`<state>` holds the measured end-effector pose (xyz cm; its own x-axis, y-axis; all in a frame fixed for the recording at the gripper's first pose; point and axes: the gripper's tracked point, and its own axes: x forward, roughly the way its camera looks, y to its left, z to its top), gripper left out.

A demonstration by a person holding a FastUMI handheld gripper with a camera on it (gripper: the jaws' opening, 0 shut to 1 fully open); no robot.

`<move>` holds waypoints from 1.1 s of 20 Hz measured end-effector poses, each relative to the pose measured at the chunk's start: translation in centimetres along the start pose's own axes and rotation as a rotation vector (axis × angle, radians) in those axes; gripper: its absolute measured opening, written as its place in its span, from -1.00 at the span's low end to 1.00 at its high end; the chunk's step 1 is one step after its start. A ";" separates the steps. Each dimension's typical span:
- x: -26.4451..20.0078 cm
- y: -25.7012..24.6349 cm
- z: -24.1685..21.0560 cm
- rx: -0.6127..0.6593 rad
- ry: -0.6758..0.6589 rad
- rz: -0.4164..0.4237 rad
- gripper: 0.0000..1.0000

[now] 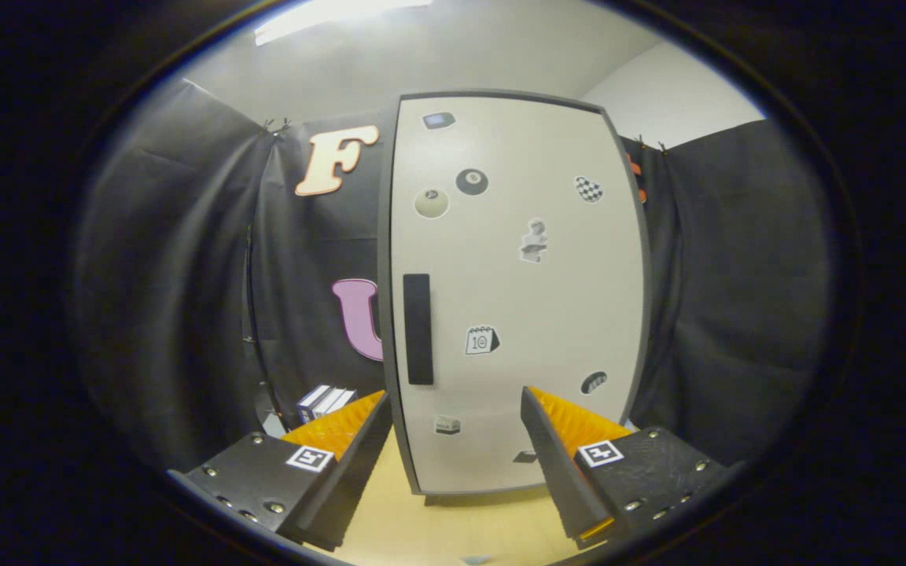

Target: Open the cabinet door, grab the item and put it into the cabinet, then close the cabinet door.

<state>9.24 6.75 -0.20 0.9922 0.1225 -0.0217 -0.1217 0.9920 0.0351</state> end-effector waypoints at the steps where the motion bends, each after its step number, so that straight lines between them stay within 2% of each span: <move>1: 1.1 0.6 0.2 0.007 -0.005 0.008 0.95; 7: 7.5 2.9 1.1 0.034 -0.027 0.036 0.90; 15: 12.5 4.1 0.9 0.044 -0.014 0.032 0.60; 19: 13.5 4.1 0.9 0.061 -0.002 0.025 0.10; 20: 13.6 3.9 0.8 0.058 0.000 0.019 0.07; 22: 14.0 4.2 0.8 0.066 0.006 0.017 -0.21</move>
<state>22.68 12.58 0.45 0.9899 0.1394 -0.0264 -0.1361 0.9855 0.1013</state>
